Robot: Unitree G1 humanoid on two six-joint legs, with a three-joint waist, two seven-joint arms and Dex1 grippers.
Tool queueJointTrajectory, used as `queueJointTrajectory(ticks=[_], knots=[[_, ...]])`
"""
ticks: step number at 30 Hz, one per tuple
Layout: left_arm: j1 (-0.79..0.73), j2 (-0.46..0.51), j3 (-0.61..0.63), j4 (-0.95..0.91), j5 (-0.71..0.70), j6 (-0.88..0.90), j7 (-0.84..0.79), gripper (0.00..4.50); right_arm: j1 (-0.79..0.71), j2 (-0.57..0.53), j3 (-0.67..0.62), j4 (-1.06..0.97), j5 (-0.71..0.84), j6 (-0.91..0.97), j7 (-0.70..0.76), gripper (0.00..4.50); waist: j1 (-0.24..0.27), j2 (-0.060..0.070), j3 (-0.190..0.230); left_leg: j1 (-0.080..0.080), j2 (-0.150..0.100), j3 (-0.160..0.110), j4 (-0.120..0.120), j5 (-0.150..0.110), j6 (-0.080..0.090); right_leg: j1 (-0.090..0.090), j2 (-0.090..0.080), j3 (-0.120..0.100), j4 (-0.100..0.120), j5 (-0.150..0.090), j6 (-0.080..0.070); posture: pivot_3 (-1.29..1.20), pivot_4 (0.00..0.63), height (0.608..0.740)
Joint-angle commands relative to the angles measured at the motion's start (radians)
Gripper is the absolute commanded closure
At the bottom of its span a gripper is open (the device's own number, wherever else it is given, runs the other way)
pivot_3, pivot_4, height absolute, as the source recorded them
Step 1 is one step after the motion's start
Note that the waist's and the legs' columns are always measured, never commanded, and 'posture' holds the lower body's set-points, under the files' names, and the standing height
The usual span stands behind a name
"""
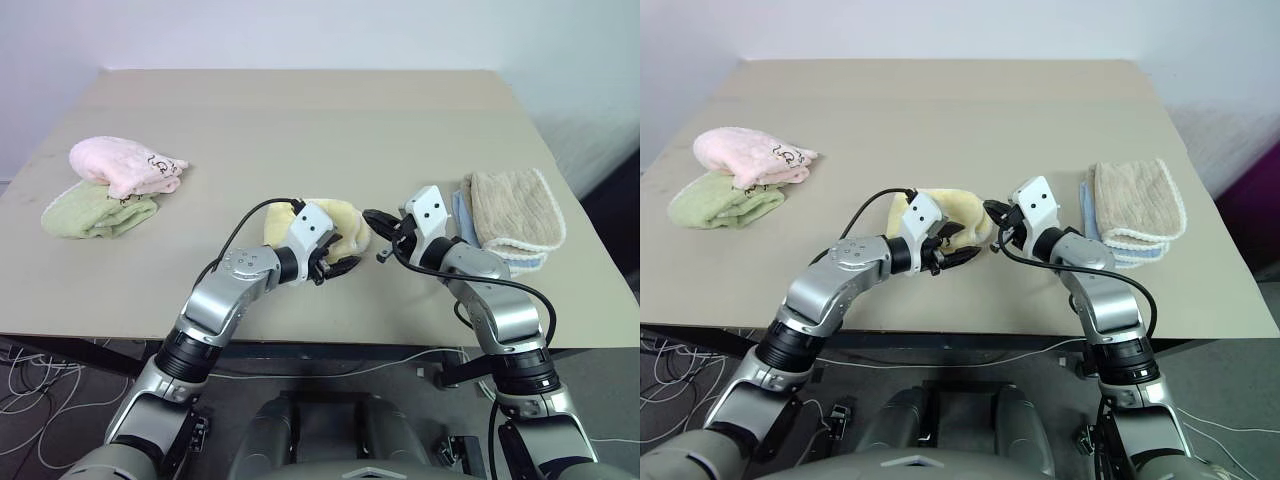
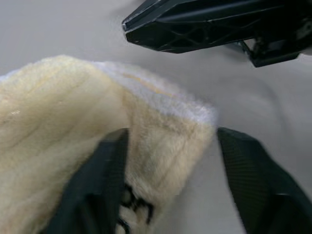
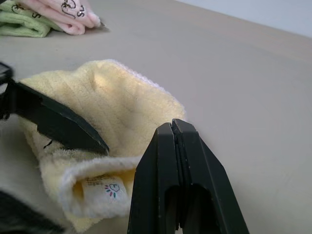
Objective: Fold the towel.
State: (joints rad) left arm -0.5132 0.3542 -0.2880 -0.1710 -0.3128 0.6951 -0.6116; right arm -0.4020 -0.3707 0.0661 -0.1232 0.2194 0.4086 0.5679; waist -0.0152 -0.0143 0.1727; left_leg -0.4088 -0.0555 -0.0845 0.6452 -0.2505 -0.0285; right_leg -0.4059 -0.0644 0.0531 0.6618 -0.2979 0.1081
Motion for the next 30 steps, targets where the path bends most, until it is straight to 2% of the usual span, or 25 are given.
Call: queueJointTrajectory(ticks=[1, 5, 8, 12, 18, 24, 30], knots=[[0.011, 0.031, 0.097, -0.102, -0.073, 0.027, -0.039, 0.15, -0.026, -0.004, -0.011, -0.031, 0.014, -0.003, 0.012, 4.50, 0.000, 0.000, 0.000, 0.000, 0.000, 0.000, 0.000, 0.000, 0.000, 0.000, 0.000, 0.000, 0.000, 0.000, 0.000, 0.00, 0.150, 0.740], [0.023, 0.064, 0.191, -0.126, -0.108, 0.023, -0.040, 0.15, -0.049, -0.005, -0.018, -0.014, 0.031, 0.004, 0.034, 4.50, 0.001, 0.000, 0.000, 0.000, 0.000, 0.000, 0.000, 0.000, 0.000, 0.000, 0.000, 0.000, 0.000, 0.000, 0.000, 0.00, 0.150, 0.740], [0.001, 0.076, 0.259, -0.066, -0.096, -0.006, -0.008, 0.76, -0.076, 0.009, -0.008, 0.005, 0.038, 0.010, 0.045, 4.50, 0.001, 0.000, 0.000, 0.000, 0.000, 0.000, 0.000, 0.000, 0.000, 0.000, 0.000, 0.000, 0.000, 0.000, 0.000, 0.00, 0.150, 0.740], [-0.030, 0.065, 0.277, 0.011, -0.046, -0.085, 0.029, 2.08, -0.121, 0.045, 0.017, 0.038, 0.044, 0.010, 0.056, 4.50, 0.002, 0.000, 0.000, 0.000, 0.000, 0.000, 0.000, 0.000, 0.000, 0.000, 0.000, 0.000, 0.000, 0.000, 0.000, 0.00, 0.150, 0.740], [-0.063, 0.044, 0.176, 0.178, 0.060, -0.167, 0.015, 4.17, -0.195, 0.139, 0.079, 0.193, 0.002, -0.019, 0.050, 4.50, 0.001, 0.000, 0.000, 0.000, 0.000, 0.000, 0.000, 0.000, 0.000, 0.000, 0.000, 0.000, 0.000, 0.000, 0.000, 0.00, 0.150, 0.740], [-0.028, 0.081, 0.085, 0.263, 0.151, -0.207, -0.038, 4.17, -0.156, 0.169, 0.132, 0.337, -0.034, -0.012, 0.060, 4.50, -0.001, 0.000, 0.000, 0.000, 0.000, 0.000, 0.000, 0.000, 0.000, -0.001, 0.000, 0.000, 0.000, 0.000, 0.000, 0.00, 0.150, 0.740], [0.003, 0.099, 0.065, 0.311, 0.207, -0.245, -0.046, 4.17, -0.103, 0.177, 0.152, 0.351, -0.049, -0.027, 0.071, 4.50, -0.002, 0.001, -0.001, 0.001, 0.000, 0.000, 0.000, 0.000, 0.000, 0.000, 0.000, 0.000, 0.001, 0.000, 0.000, 0.00, 0.150, 0.740]])
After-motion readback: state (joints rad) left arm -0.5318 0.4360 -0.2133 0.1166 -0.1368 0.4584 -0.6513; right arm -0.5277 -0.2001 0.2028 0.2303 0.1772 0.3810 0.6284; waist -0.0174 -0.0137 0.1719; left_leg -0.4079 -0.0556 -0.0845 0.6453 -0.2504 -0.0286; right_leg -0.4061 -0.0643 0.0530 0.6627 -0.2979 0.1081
